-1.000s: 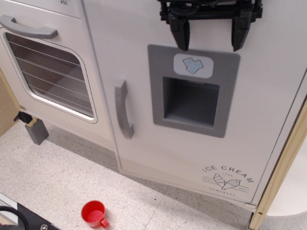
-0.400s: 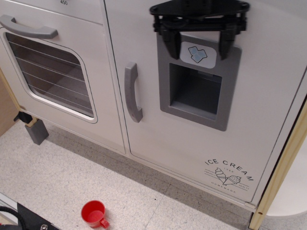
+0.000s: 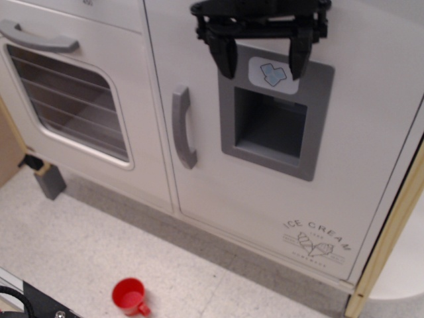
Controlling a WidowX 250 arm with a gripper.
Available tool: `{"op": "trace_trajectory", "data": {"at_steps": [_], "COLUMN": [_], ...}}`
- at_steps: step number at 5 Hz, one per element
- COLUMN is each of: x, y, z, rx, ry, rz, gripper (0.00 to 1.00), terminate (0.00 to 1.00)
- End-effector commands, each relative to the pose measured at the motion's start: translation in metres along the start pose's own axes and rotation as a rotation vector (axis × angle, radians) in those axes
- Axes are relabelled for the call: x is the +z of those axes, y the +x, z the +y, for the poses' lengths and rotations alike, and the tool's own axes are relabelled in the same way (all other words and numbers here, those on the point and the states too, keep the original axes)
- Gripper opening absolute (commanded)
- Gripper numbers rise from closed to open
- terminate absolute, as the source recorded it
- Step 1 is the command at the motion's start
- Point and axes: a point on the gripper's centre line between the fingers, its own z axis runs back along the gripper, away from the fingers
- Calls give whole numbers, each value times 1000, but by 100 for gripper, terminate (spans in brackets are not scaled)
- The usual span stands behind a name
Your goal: Close fridge
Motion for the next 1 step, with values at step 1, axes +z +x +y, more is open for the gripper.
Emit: {"op": "trace_trajectory", "data": {"at_steps": [1], "x": [14], "y": [7], "z": [2], "rx": [-1], "ry": [-18], "rz": [-41], "gripper": [100], "terminate": [100]}}
